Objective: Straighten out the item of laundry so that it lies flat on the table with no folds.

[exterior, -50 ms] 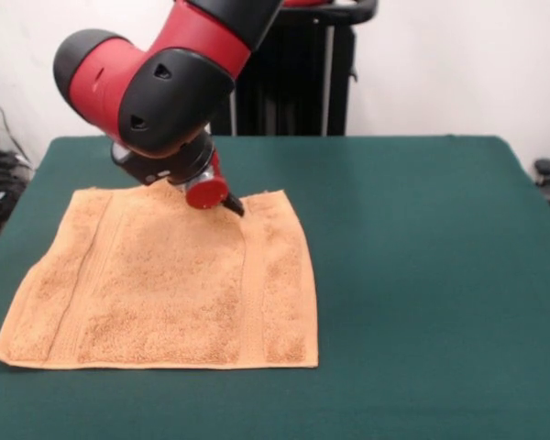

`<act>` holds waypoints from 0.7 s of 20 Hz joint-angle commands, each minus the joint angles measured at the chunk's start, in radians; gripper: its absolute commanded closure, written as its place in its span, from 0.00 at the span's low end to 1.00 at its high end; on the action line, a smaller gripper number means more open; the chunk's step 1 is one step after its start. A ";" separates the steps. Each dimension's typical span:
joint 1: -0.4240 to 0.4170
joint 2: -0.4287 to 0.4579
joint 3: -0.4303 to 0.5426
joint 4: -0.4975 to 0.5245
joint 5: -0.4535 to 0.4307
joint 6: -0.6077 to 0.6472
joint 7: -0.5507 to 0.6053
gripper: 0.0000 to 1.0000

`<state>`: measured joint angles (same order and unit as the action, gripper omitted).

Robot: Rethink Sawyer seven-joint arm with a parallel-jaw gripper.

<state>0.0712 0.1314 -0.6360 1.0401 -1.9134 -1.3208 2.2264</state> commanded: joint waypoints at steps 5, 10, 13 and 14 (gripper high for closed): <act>0.004 0.166 0.223 0.111 0.031 -0.048 0.218 1.00; 0.025 0.179 0.213 0.125 0.003 -0.093 0.204 1.00; 0.034 0.185 0.208 0.133 0.009 -0.094 0.195 1.00; 0.037 0.190 0.206 0.137 0.013 -0.087 0.186 1.00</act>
<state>0.0734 0.1743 -0.6361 1.0621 -1.9138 -1.4204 2.2264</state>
